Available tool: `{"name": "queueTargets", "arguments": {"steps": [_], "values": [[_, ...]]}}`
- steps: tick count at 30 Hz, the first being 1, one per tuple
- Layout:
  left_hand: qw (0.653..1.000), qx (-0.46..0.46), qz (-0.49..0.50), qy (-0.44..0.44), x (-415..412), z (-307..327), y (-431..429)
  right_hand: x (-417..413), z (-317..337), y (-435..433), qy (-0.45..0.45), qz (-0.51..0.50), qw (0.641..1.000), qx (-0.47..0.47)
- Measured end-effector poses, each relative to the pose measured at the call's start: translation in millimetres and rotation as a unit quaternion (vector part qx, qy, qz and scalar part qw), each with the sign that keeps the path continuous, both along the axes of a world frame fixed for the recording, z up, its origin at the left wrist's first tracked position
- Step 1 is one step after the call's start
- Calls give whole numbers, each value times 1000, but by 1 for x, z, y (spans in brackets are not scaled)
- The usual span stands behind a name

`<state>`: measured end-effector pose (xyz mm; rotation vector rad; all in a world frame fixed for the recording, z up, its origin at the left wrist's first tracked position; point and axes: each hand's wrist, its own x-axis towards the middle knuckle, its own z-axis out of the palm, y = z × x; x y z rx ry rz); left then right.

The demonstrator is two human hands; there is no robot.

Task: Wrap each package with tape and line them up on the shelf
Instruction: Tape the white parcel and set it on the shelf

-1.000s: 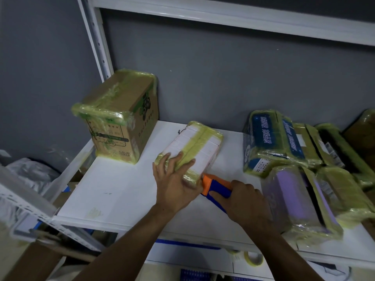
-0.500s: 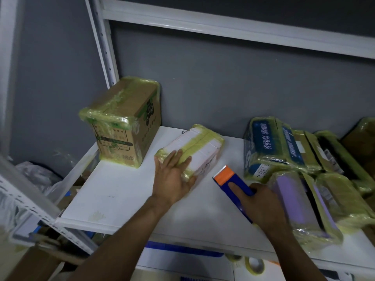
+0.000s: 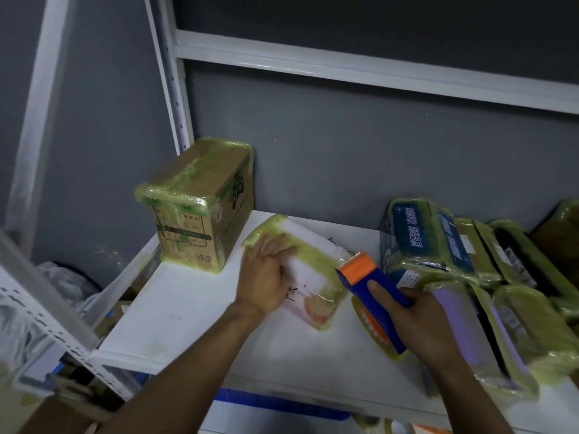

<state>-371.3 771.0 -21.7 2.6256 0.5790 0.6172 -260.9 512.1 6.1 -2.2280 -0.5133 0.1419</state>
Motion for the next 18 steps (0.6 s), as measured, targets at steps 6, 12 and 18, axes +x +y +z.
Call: {"name": "queueTargets", "arguments": {"steps": [6, 12, 18], "values": [[998, -4, -47, 51, 18, -36, -58, 4, -3, -8, 10, -28, 999, 17], [991, 13, -119, 67, 8, -33, -33, 5, -3, -17, 16, 4, 1000, -4], [975, -27, -200, 90, -14, -25, 0, -2, -4, -16, 28, 103, 993, -45]]}}
